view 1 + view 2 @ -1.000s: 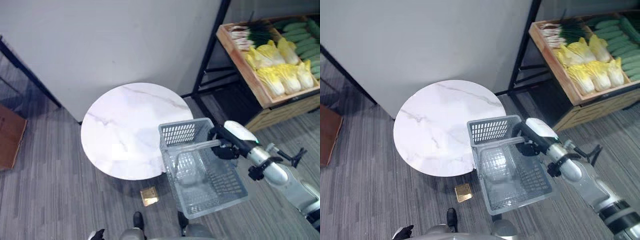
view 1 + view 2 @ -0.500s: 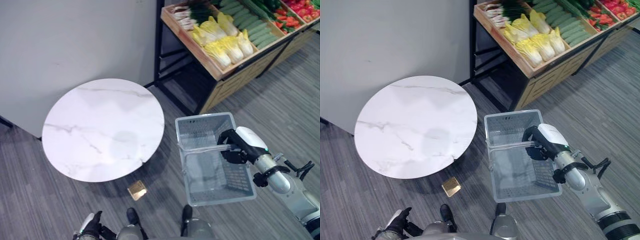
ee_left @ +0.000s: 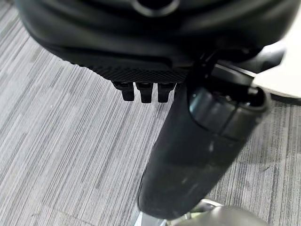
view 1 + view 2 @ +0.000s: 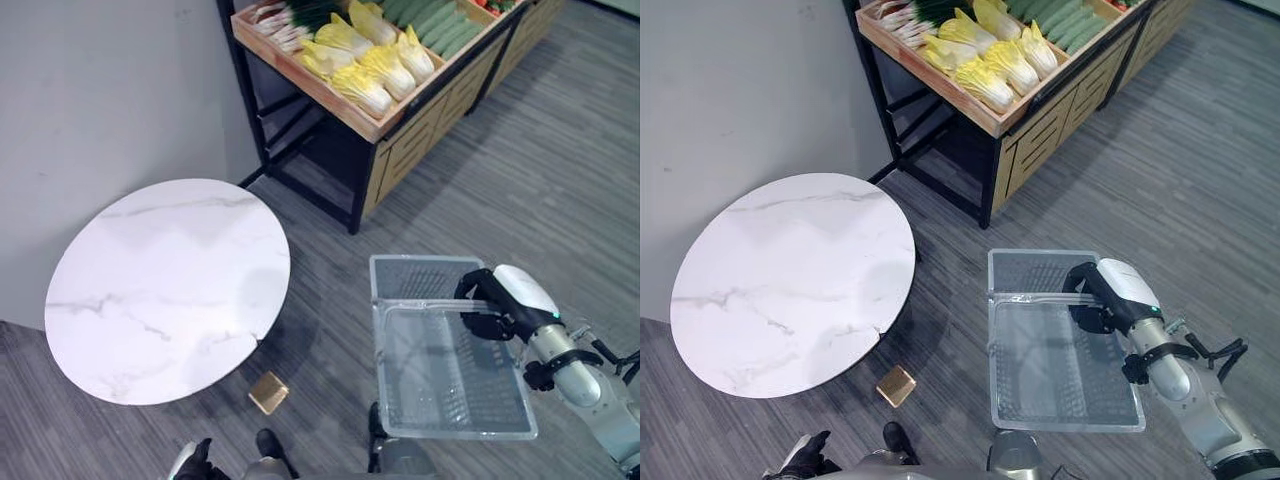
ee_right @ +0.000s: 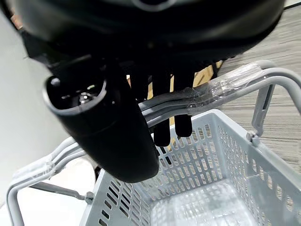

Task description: Get the vegetables into the basket

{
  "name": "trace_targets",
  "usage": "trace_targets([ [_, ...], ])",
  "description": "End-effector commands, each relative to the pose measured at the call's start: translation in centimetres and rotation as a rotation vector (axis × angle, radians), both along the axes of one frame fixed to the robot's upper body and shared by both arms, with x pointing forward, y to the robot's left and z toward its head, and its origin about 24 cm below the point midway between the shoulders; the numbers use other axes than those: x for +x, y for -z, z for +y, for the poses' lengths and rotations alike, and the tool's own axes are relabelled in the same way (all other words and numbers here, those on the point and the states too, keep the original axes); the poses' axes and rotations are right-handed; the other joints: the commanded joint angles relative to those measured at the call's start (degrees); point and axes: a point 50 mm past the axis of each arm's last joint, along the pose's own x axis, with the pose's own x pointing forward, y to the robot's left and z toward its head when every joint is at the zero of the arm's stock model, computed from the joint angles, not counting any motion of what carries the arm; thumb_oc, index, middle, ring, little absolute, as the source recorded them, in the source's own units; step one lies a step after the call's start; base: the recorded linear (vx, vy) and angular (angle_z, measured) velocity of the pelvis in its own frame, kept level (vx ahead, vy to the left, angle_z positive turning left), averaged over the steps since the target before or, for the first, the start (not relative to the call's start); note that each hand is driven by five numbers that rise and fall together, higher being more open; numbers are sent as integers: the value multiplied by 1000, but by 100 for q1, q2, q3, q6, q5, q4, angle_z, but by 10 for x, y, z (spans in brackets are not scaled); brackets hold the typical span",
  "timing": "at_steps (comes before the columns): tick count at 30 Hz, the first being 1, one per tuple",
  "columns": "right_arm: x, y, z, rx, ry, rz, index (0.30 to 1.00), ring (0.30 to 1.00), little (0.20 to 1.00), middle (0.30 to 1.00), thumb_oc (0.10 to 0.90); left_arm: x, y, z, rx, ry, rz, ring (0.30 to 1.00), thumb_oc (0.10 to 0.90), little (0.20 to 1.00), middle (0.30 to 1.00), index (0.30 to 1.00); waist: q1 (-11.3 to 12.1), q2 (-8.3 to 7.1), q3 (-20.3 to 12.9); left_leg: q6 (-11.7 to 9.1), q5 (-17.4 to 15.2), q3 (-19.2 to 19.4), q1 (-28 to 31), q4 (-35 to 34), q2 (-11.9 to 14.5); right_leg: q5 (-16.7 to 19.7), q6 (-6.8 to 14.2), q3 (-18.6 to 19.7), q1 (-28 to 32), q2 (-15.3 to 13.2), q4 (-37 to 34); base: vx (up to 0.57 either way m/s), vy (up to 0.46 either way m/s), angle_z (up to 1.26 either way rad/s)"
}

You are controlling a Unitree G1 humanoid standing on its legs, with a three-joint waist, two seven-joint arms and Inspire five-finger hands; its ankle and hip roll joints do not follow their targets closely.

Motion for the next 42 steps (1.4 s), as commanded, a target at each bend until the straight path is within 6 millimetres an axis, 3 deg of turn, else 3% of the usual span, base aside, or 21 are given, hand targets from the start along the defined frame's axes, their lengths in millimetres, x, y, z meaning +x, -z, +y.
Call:
trace_targets([
  [1, 24, -89, 18, 45, -96, -485, 300, 300, 300, 300, 400, 23, -8, 10, 45, -30, -79, 1000, 900, 1000, 1000, 1000, 129, -357, 28, -426, 38, -336, -16, 437, 273, -158, 176, 4, -24, -40, 349, -50, -209, -25],
  [2, 26, -90, 19, 49, -95, -492, 300, 300, 300, 300, 400, 27, -9, 10, 43, -46, -106, 1000, 900, 1000, 1000, 1000, 227, -362, 86, -415, 99, -790, -125, 665, 207, -163, 140, 128, -38, 28, 338, 10, -119, -33],
  [3, 30, -91, 20, 58, -99, -501, 300, 300, 300, 300, 400, 30, -10, 8, 36, -59, -131, 1000, 900, 1000, 1000, 1000, 353, -379, 144, -314, 4, -1431, -279, 747, -37, -169, 102, 284, -66, 68, 347, 23, -203, -84],
  [4, 35, -91, 20, 71, -98, -497, 300, 300, 300, 300, 400, 29, -10, 9, 37, -69, -131, 1000, 900, 1000, 1000, 1000, 433, -457, 153, -151, -253, -2000, -508, 749, -385, -179, 77, 444, -110, 86, 355, 54, -185, -106],
  [5, 36, -90, 21, 77, -103, -491, 300, 300, 300, 300, 400, 27, -10, 9, 37, -73, -128, 1000, 900, 1000, 1000, 1000, 514, -472, 170, -83, -379, -2326, -559, 701, -532, -201, 68, 583, -90, 137, 368, 82, -169, -129],
  [6, 37, -90, 21, 76, -107, -491, 300, 300, 300, 300, 400, 25, -10, 10, 38, -78, -131, 1000, 900, 1000, 1000, 1000, 555, -484, 158, -59, -307, -2540, -687, 590, -555, -192, 62, 703, -109, 170, 366, 157, -79, -92],
  [8, 35, -91, 18, 72, -96, -490, 300, 300, 300, 300, 400, 27, -10, 8, 37, -65, -138, 1000, 900, 1000, 1000, 1000, 572, -473, 162, -117, 6, -2577, -905, 362, -441, -217, 55, 805, -60, 160, 378, 141, 12, -61],
  [12, 38, -89, 18, 76, -96, -485, 300, 300, 300, 300, 400, 30, -12, 8, 28, -54, -165, 1000, 900, 1000, 1000, 1000, 747, -440, 253, -179, 252, -3267, -1156, 136, -653, -340, 31, 1135, 47, 254, 428, 102, 35, -33],
  [14, 36, -87, 18, 78, -103, -472, 300, 300, 300, 300, 400, 29, -12, 8, 22, -60, -173, 1000, 900, 1000, 1000, 1000, 742, -436, 235, -140, 159, -3302, -1080, 174, -675, -417, 44, 1292, 103, 295, 465, 113, 86, -94],
  [23, 30, -71, 14, 106, -56, -418, 300, 300, 300, 300, 400, 25, -11, 10, 4, -54, -142, 1000, 900, 1000, 1000, 1000, 675, -509, 157, 132, -225, -2773, -676, 247, -803, -492, 185, 1683, 183, 65, 623, 96, 185, -34],
  [26, 32, -66, 11, 120, -18, -404, 300, 300, 300, 300, 400, 20, -9, 12, -38, -78, -110, 1000, 900, 1000, 1000, 1000, 592, -536, 117, 250, -452, -2405, -559, 326, -889, -239, 413, 1970, 52, -89, 535, 0, 245, -48],
  [31, 35, -55, 3, 112, 52, -395, 300, 300, 300, 300, 400, 25, -13, 20, -15, -49, -122, 1000, 900, 1000, 1000, 1000, 503, -552, 125, 361, -549, -2020, -498, 230, -938, 12, 632, 2212, -303, -162, 590, -57, 206, -48],
  [33, 37, -54, 5, 116, 57, -400, 300, 300, 300, 300, 400, 28, -15, 26, 4, -40, -125, 1000, 900, 1000, 1000, 1000, 513, -585, 160, 398, -601, -1820, -413, 189, -917, 31, 667, 2050, -452, -164, 801, -26, 99, -70],
  [37, 39, -47, 8, 126, 59, -380, 300, 300, 300, 300, 400, 32, -19, 33, 15, -55, -148, 1000, 900, 1000, 1000, 1000, 569, -649, 177, 343, -669, -1445, -206, 208, -821, 243, 619, 1164, -484, -401, 791, -4, 5, -83],
  [42, 35, -43, 5, 118, 82, -368, 300, 300, 300, 300, 400, 45, -22, 28, 1, -38, -184, 1000, 900, 1000, 1000, 1000, 514, -668, 136, 239, -698, -1366, -76, 283, -738, 324, 537, 1007, -446, -381, 474, 42, -77, -32],
])
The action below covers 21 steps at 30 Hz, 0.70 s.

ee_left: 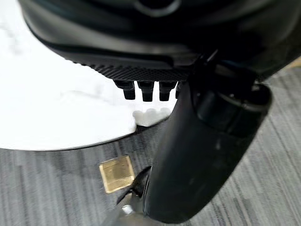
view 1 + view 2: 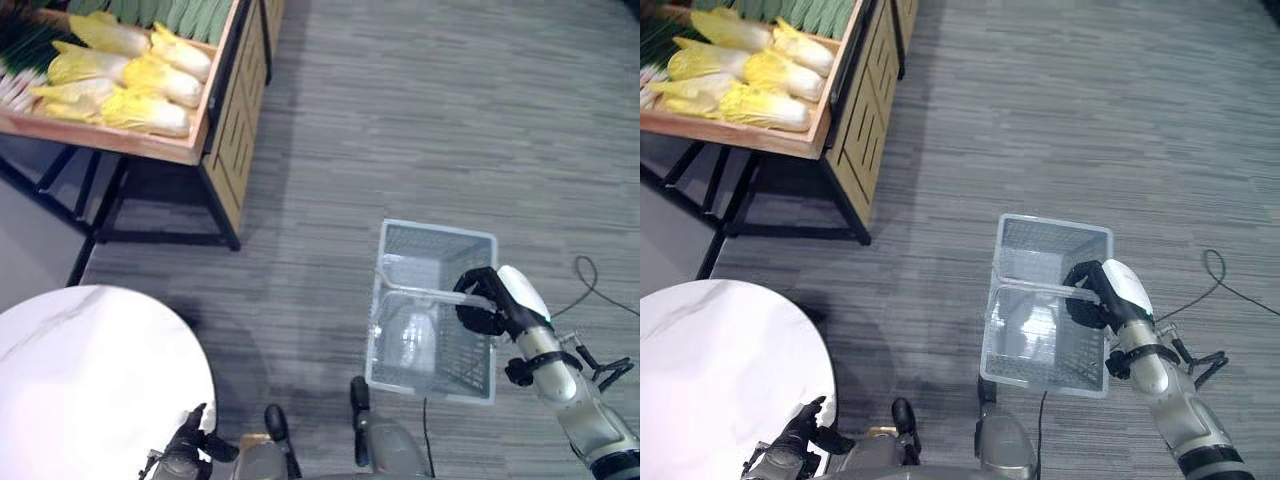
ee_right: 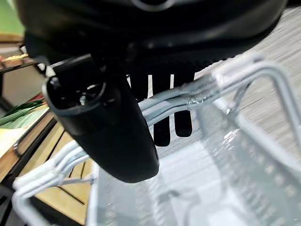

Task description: Get the vegetables into the basket

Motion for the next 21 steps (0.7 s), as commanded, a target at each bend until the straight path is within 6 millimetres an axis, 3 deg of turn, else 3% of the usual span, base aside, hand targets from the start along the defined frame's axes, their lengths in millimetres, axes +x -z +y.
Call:
trace_targets([
  [1, 23, -68, -3, -30, -20, -340, 300, 300, 300, 300, 400, 6, -2, 1, 1, -10, -21, 1000, 900, 1000, 1000, 1000, 189, 54, -268, -341, -116, -494, -194, 538, 112, 202, 399, 105, 126, -211, 20, 64, -153, -12],
  [9, 9, -59, -13, -33, 6, -281, 300, 300, 300, 300, 400, 6, 2, -10, -20, 6, -10, 1000, 900, 1000, 1000, 1000, 115, 263, -297, -640, 70, -749, -165, 739, 520, -198, 69, -70, 363, 158, 133, 81, -226, 8],
  [12, 2, -43, -27, -34, 75, -213, 300, 300, 300, 300, 400, 5, 2, -10, 0, -11, -11, 1000, 900, 1000, 1000, 1000, 120, 326, -216, -779, 276, -969, -347, 1343, 666, -302, -99, -105, 506, 303, 127, 46, -207, 20],
  [16, 0, -28, -40, -28, 153, -159, 300, 300, 300, 300, 400, 1, 4, -13, 3, -27, -6, 1000, 900, 1000, 1000, 1000, 265, 334, -140, -699, 319, -1850, -787, 1320, 237, -342, -106, -64, 573, 265, 96, 43, -76, 7],
  [21, 1, -19, -44, -22, 175, -117, 300, 300, 300, 300, 400, -9, 8, -14, 19, 29, 43, 1000, 900, 1000, 1000, 1000, 405, 340, -176, -654, 628, -2045, -1238, 728, 139, -341, -29, 101, 617, 252, 27, 92, 22, -8],
])
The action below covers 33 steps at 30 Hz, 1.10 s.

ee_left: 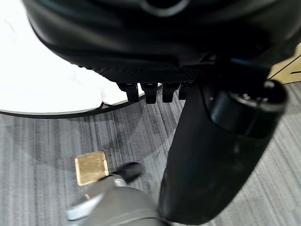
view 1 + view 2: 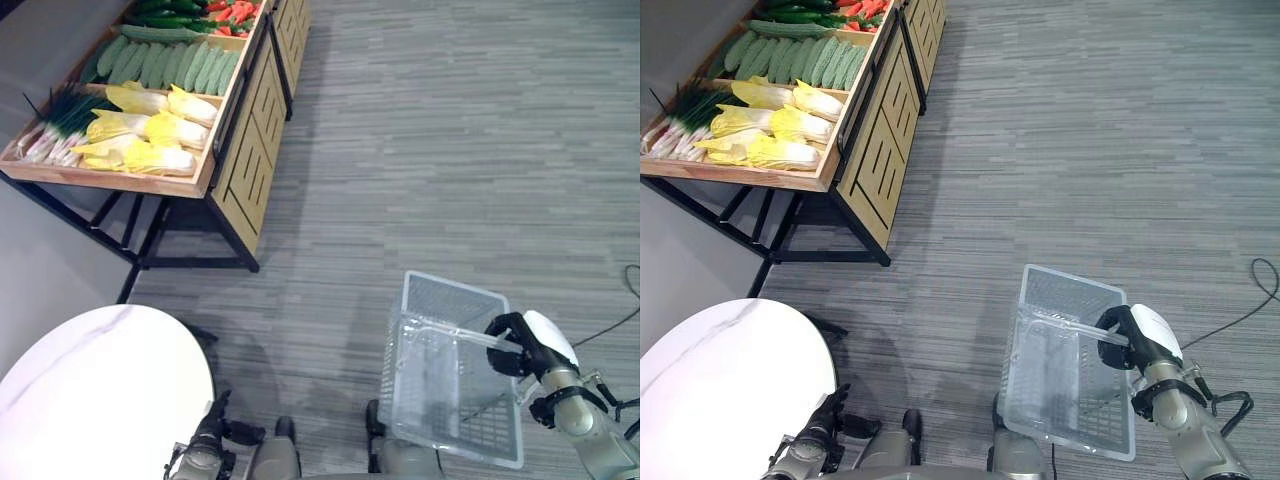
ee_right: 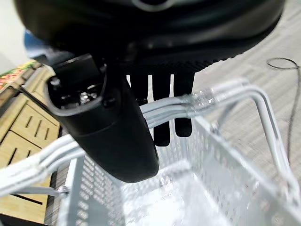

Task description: Get the vegetables into the basket

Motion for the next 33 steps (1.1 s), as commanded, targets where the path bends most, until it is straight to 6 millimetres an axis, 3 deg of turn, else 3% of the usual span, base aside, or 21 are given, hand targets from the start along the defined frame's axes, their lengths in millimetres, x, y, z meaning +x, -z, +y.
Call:
trace_targets([
  [1, 39, -60, 1, 3, -38, -333, 300, 300, 300, 300, 400, -20, 1, 26, 102, 35, 89, 1000, 900, 1000, 1000, 1000, 217, -224, -97, 303, 276, 46, -207, 24, -4, -241, 762, 221, 144, -120, 448, 120, 127, -45],
  [4, 39, -45, -3, 11, 9, -279, 300, 300, 300, 300, 400, -24, 3, 21, 87, 51, 106, 1000, 900, 1000, 1000, 1000, 208, -159, -153, 374, 254, 167, 114, -268, -54, -272, 795, 346, 201, -176, 426, 83, 177, -52],
  [10, 35, -20, 0, 53, 70, -213, 300, 300, 300, 300, 400, -27, 4, 22, 85, 35, 112, 1000, 900, 1000, 1000, 1000, 268, -210, -172, 516, 99, 369, 325, -289, -142, -201, 893, 528, 209, -290, 413, 34, 119, -20],
  [12, 30, -2, 2, 80, 124, -169, 300, 300, 300, 300, 400, -28, 4, 24, 96, 19, 112, 1000, 900, 1000, 1000, 1000, 296, -240, -198, 578, 80, 432, 424, -431, -195, -172, 959, 575, 178, -346, 413, 38, 199, -20],
  [14, 9, 34, 2, 131, 256, -61, 300, 300, 300, 300, 400, -25, 2, 26, 111, -2, 96, 1000, 900, 1000, 1000, 1000, 302, -265, -248, 635, 55, 432, 491, -551, -268, -125, 1025, 557, 175, -426, 380, 41, 209, -4],
  [17, -2, 50, 6, 155, 300, -6, 300, 300, 300, 300, 400, -24, 1, 28, 118, -11, 86, 1000, 900, 1000, 1000, 1000, 300, -284, -259, 655, 37, 407, 505, -556, -293, -122, 1042, 541, 168, -454, 389, 18, 74, 0],
  [18, -14, 67, 7, 170, 369, 62, 300, 300, 300, 300, 400, -23, 1, 29, 127, -9, 83, 1000, 900, 1000, 1000, 1000, 317, -295, -271, 671, 18, 391, 521, -570, -311, -111, 1054, 525, 167, -469, 387, 18, 47, 1],
  [21, -18, 76, 12, 207, 409, 85, 300, 300, 300, 300, 400, -21, 0, 30, 135, -10, 79, 1000, 900, 1000, 1000, 1000, 328, -306, -278, 685, -1, 382, 554, -578, -328, -105, 1061, 512, 189, -483, 375, 6, 16, 1],
  [24, -35, 98, 20, 239, 482, 194, 300, 300, 300, 300, 400, -22, 1, 27, 140, 7, 90, 1000, 900, 1000, 1000, 1000, 357, -318, -295, 693, -34, 374, 596, -593, -338, -85, 1072, 459, 229, -498, 314, 11, 11, 0],
  [33, -49, 113, 26, 238, 505, 305, 300, 300, 300, 300, 400, -29, 5, 23, 133, 31, 130, 1000, 900, 1000, 1000, 1000, 437, -407, -178, 782, -176, 463, 498, -406, -401, -33, 1174, 415, 95, -599, 523, 12, 37, 0],
])
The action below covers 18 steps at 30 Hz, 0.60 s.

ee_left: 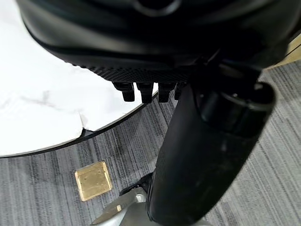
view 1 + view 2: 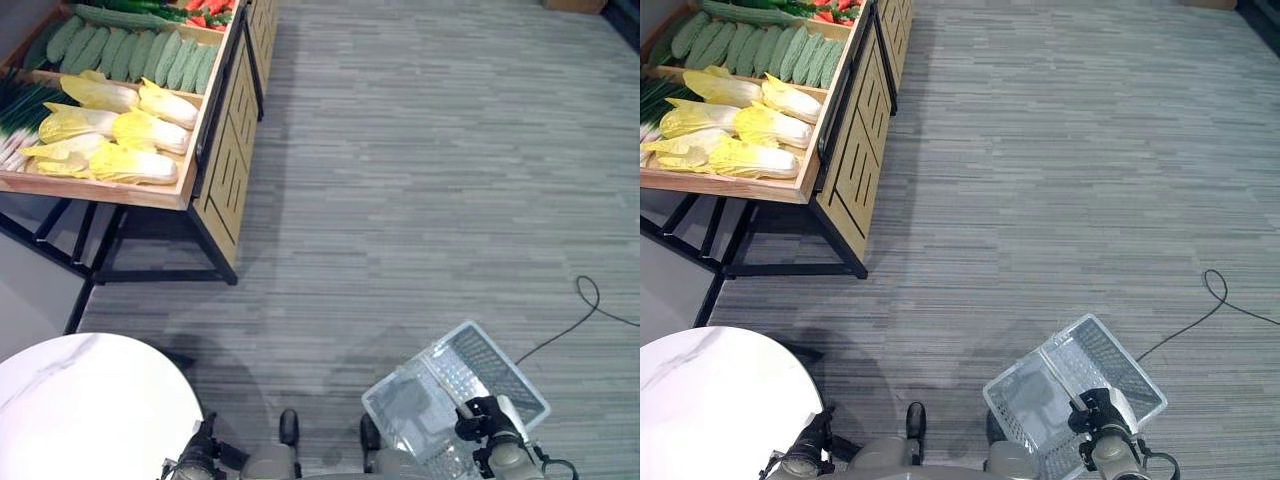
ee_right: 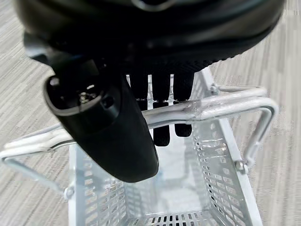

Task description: Get the vegetables into the basket

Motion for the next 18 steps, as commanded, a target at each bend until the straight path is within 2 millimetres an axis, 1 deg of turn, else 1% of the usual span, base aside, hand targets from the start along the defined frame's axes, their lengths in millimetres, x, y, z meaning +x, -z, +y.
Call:
trace_targets([
  [1, 14, -16, -21, -63, 16, -85, 300, 300, 300, 300, 400, -4, 0, 8, 59, 36, 37, 1000, 900, 1000, 1000, 1000, 148, -13, 98, -59, -115, 0, -154, 203, 67, 45, 575, -127, -181, -347, 520, 47, 190, -5],
  [2, 10, -15, -24, -65, 41, -74, 300, 300, 300, 300, 400, -6, 0, 10, 65, 46, 50, 1000, 900, 1000, 1000, 1000, 135, -39, 144, 9, -223, 18, -231, 378, -19, 117, 632, -72, -260, -419, 648, 32, 137, -5],
  [4, 9, -15, -26, -67, 50, -73, 300, 300, 300, 300, 400, -5, -1, 12, 72, 49, 51, 1000, 900, 1000, 1000, 1000, 122, -54, 164, 35, -266, -2, -286, 466, -64, 188, 663, -39, -304, -456, 722, 17, 137, -6],
  [5, 7, -16, -29, -71, 70, -71, 300, 300, 300, 300, 400, -1, -2, 13, 77, 57, 43, 1000, 900, 1000, 1000, 1000, 101, -54, 201, 60, -316, -19, -371, 595, -106, 233, 693, -7, -362, -499, 817, -3, 95, -6],
  [6, 7, -16, -29, -71, 70, -71, 300, 300, 300, 300, 400, -1, -2, 12, 77, 57, 43, 1000, 900, 1000, 1000, 1000, 101, -54, 194, 62, -325, -19, -390, 614, -107, 231, 695, -6, -375, -501, 823, -12, 95, -3],
  [8, 9, -18, -32, -70, 91, -83, 300, 300, 300, 300, 400, 6, -4, 14, 86, 67, 25, 1000, 900, 1000, 1000, 1000, 76, -37, 220, 122, -405, -32, -455, 710, -170, 188, 692, 25, -465, -539, 960, -1, 127, 2],
  [9, 8, -18, -35, -71, 119, -86, 300, 300, 300, 300, 400, 17, -8, 16, 105, 93, -3, 1000, 900, 1000, 1000, 1000, 44, -10, 260, 180, -474, -46, -449, 767, -197, 201, 697, 16, -606, -528, 1357, 5, 125, -1],
  [10, 8, -18, -35, -71, 119, -87, 300, 300, 300, 300, 400, 17, -8, 16, 105, 93, -3, 1000, 900, 1000, 1000, 1000, 47, -11, 260, 181, -478, -44, -454, 773, -198, 195, 697, 20, -616, -528, 1369, 106, 159, -7],
  [11, 1, -16, -36, -63, 156, -75, 300, 300, 300, 300, 400, 31, -15, 20, 116, 81, -56, 1000, 900, 1000, 1000, 1000, -47, 47, 303, 209, -567, -134, -326, 816, -225, 329, 603, 141, -904, -361, 1821, 128, 85, -4],
  [12, 0, -16, -36, -62, 158, -73, 300, 300, 300, 300, 400, 36, -17, 22, 119, 75, -72, 1000, 900, 1000, 1000, 1000, -79, 63, 333, 211, -590, -156, -280, 813, -219, 337, 565, 163, -1034, -293, 1885, 174, 87, 3],
  [13, 0, -15, -35, -59, 158, -74, 300, 300, 300, 300, 400, 40, -19, 23, 121, 68, -86, 1000, 900, 1000, 1000, 1000, -113, 70, 353, 210, -615, -172, -227, 801, -218, 338, 532, 160, -1168, -239, 1841, 204, -23, 8],
  [14, -2, -13, -34, -53, 173, -65, 300, 300, 300, 300, 400, 47, -22, 25, 125, 55, -108, 1000, 900, 1000, 1000, 1000, -185, 67, 392, 191, -737, -196, -31, 785, -201, 316, 506, 46, -1357, -209, 1651, 181, -29, 10],
  [16, -2, -13, -34, -53, 173, -65, 300, 300, 300, 300, 400, 47, -22, 25, 125, 55, -108, 1000, 900, 1000, 1000, 1000, -192, 75, 404, 189, -745, -205, -15, 784, -194, 308, 504, 35, -1338, -204, 1652, 191, -61, 7],
  [17, -3, -12, -31, -47, 170, -59, 300, 300, 300, 300, 400, 49, -23, 26, 131, 48, -113, 1000, 900, 1000, 1000, 1000, -318, 55, 423, 121, -878, -270, 286, 742, -168, 495, 559, 0, -1646, -195, 1337, 249, -91, 6],
  [18, -3, -12, -31, -48, 171, -59, 300, 300, 300, 300, 400, 49, -23, 25, 131, 49, -113, 1000, 900, 1000, 1000, 1000, -322, 69, 431, 118, -890, -275, 300, 742, -155, 485, 556, -11, -1631, -184, 1341, 346, -129, 10],
])
